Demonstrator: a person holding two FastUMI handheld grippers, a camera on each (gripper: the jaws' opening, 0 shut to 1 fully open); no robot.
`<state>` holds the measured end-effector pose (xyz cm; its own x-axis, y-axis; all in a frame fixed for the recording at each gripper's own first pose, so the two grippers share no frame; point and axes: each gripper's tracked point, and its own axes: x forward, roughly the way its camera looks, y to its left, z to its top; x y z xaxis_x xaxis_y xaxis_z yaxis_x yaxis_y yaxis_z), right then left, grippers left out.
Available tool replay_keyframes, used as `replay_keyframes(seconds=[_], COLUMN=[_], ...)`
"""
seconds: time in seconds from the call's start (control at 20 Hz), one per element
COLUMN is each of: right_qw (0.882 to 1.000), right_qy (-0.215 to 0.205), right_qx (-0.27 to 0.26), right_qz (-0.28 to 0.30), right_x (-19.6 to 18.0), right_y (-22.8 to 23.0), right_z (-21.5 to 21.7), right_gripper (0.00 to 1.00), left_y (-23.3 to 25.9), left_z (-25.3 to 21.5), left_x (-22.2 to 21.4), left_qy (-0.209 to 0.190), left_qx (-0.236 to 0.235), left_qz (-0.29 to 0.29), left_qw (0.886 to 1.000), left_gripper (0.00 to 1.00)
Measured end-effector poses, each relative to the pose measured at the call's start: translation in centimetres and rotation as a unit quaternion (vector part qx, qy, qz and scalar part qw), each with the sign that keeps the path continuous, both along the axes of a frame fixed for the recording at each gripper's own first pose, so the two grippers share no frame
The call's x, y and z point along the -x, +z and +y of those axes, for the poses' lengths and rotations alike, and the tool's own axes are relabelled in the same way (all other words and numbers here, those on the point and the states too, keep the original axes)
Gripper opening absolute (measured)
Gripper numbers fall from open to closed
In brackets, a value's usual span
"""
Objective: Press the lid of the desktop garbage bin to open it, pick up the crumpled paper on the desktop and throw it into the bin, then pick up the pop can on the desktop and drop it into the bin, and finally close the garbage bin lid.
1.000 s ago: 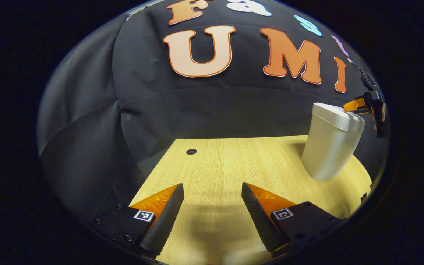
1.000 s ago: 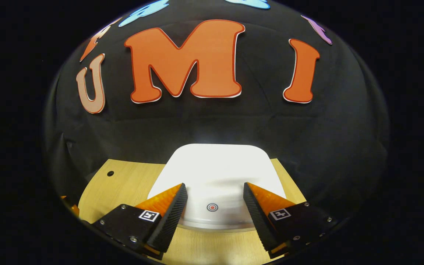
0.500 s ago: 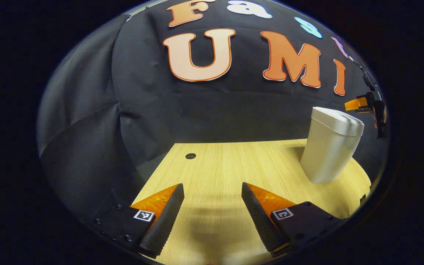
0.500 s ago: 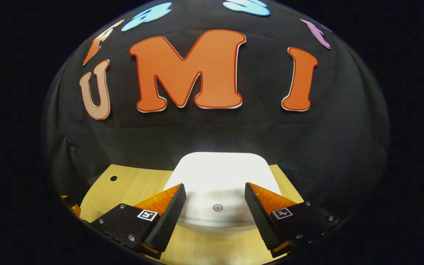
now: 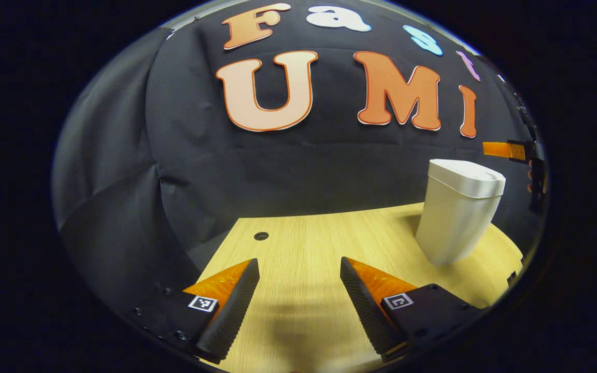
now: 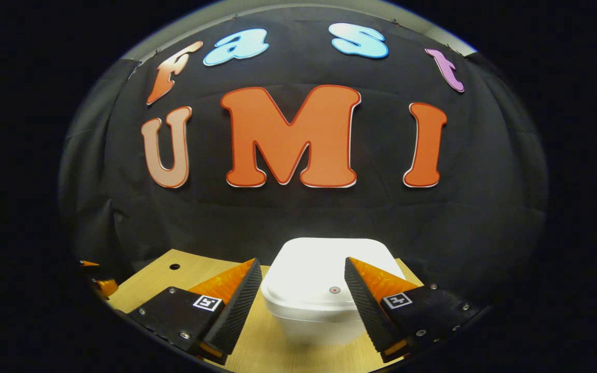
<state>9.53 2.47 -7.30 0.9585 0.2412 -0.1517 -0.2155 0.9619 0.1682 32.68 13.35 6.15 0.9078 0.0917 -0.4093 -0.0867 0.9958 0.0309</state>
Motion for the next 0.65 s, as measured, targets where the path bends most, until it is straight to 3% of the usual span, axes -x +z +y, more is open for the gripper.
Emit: replay_keyframes(seconds=[0.2,0.4,0.65], right_qw=[0.999,0.999,0.999], right_qy=[0.016,0.027,0.043], right_qx=[0.016,-0.002,0.000], right_qz=[-0.027,-0.038,-0.017], right_x=[3.2,5.8,7.8], right_y=[-0.2,-0.8,-3.0], right_z=[1.9,3.9,5.8], right_gripper=[0.97,0.97,0.97], left_y=[1.4,3.1,5.9], left_z=[-0.4,-0.1,0.2], left_x=[-0.8,-1.0,-1.0], left_qy=[-0.012,-0.014,-0.010], left_qx=[-0.009,-0.021,-0.046], left_qz=[-0.024,-0.057,-0.099], left_qw=[1.000,0.998,0.994], left_gripper=[1.00,1.00,1.00])
